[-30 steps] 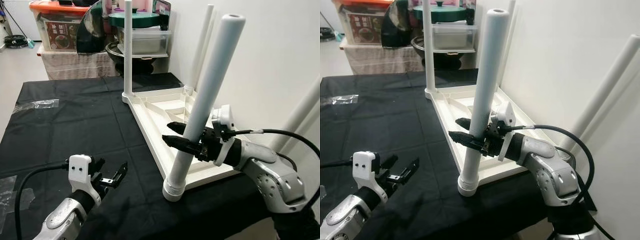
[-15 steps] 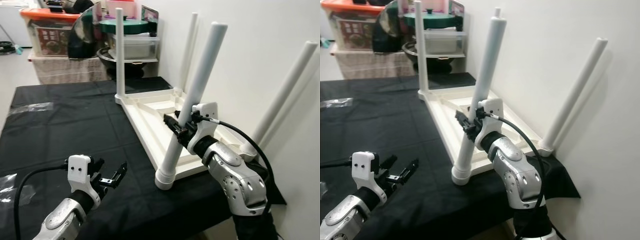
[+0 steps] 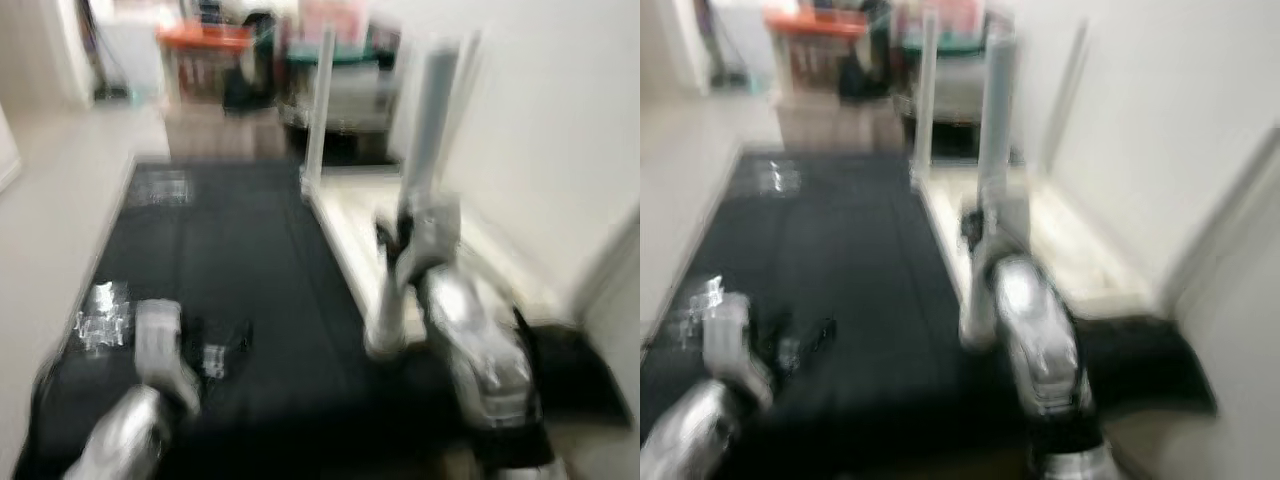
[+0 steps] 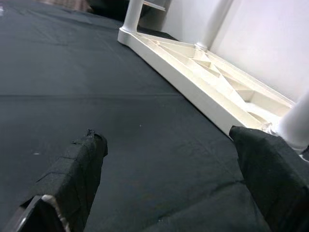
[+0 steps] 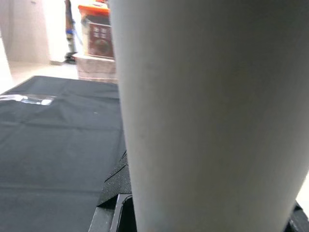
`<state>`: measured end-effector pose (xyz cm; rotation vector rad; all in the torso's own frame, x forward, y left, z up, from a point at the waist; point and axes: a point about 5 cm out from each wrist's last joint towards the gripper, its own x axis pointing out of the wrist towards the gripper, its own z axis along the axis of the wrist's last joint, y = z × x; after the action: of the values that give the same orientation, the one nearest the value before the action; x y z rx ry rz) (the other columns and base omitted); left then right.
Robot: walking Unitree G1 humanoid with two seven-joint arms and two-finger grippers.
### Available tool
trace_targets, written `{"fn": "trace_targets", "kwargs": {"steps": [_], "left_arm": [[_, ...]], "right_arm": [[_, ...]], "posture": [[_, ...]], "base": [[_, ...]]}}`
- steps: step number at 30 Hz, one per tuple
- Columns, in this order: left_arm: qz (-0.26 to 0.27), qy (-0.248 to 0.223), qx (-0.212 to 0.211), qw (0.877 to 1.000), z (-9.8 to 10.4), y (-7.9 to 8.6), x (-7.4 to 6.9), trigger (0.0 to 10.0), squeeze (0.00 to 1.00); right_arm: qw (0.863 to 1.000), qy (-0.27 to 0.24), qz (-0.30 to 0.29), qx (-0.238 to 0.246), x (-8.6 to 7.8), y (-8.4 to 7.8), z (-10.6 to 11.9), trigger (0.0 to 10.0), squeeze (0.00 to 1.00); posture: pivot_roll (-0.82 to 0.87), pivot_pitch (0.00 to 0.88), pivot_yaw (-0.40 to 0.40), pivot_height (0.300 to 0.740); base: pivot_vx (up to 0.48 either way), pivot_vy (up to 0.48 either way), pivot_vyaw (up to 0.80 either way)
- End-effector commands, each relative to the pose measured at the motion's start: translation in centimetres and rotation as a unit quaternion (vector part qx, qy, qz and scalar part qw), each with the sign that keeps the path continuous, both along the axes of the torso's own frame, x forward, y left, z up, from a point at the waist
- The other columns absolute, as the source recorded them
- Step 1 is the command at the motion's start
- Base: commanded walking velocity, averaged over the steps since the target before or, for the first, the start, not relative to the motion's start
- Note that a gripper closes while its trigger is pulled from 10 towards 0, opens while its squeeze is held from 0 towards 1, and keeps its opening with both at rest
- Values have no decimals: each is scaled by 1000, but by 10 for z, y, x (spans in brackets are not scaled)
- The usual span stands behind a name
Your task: Building children table
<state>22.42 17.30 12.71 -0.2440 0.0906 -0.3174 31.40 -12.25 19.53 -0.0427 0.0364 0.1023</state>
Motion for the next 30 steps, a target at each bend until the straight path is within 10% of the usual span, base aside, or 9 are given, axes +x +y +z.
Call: {"fn": "trace_targets", "kwargs": {"steps": [1, 30], "left_arm": [[0, 3, 0, 1000, -1, -1, 0, 10000, 0], [5, 4, -9, 1000, 0, 1, 5, 10000, 0]], "right_arm": [[990, 139, -29, -6, -5, -9, -57, 10000, 0], [989, 141, -9, 34, -5, -5, -54, 10000, 0]], "posture": [[57, 0, -107, 740], [46, 0, -100, 740]], "base": [[0, 0, 0], [0, 116, -273]]}}
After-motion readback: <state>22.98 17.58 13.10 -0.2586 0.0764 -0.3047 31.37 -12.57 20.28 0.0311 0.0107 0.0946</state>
